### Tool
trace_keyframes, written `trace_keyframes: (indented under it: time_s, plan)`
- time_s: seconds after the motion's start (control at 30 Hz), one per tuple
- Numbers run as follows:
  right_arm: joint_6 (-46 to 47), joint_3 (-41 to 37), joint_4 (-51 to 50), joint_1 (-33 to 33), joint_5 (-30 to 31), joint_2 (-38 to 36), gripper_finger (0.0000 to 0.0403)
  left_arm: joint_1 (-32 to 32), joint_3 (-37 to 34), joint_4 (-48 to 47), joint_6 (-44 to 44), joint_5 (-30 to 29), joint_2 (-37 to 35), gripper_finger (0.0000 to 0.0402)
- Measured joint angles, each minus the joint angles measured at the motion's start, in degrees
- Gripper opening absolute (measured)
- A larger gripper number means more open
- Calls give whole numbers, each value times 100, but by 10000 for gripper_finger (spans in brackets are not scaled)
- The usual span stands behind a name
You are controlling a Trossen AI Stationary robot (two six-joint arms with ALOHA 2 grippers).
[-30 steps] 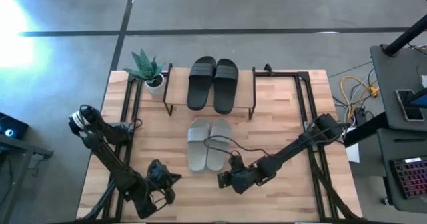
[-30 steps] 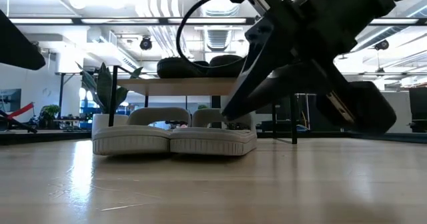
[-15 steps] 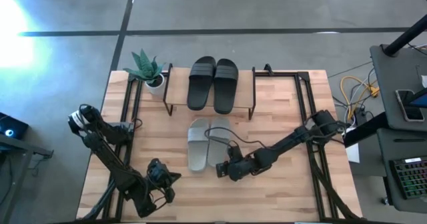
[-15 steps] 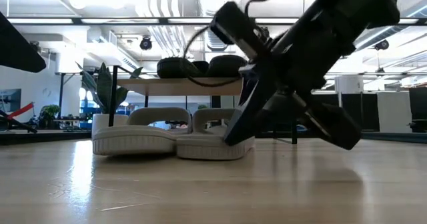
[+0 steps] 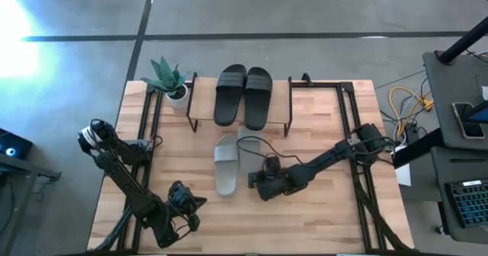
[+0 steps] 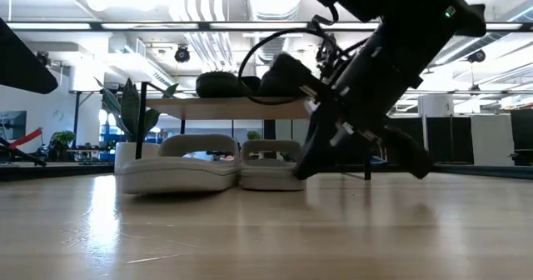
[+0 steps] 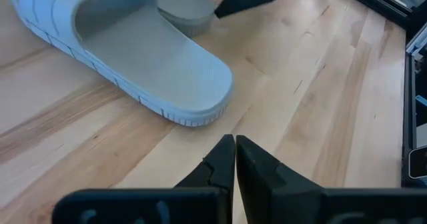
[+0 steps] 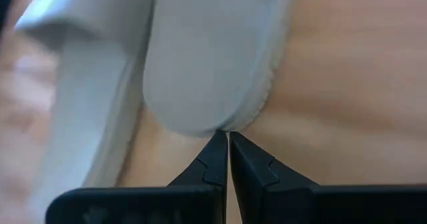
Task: Pick and place slides into the shelf
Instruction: Put the gray slippers under the shelf
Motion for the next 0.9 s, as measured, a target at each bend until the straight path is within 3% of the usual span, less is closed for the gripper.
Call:
trace_keyframes:
  time_s: [0.13, 0.23, 0.47, 0.73, 0.9]
  plan:
    - [196, 207, -929, 2, 723, -52, 9, 0, -3, 3, 0, 27, 0, 0]
    - [167, 322, -1048, -6, 1051, -177, 9, 0, -9, 8, 2, 28, 0, 0]
    - [-1074, 712, -890, -48, 599, -237, 9, 0, -36, 25, 2, 29, 0, 0]
    - [-1434, 1108, -949, 421, 423, -379, 9, 58, -62, 762, -220, 40, 35, 0]
    - [-682, 1488, -2528, 934, 852, -460, 9, 199, -62, 2099, 845, 65, 400, 0]
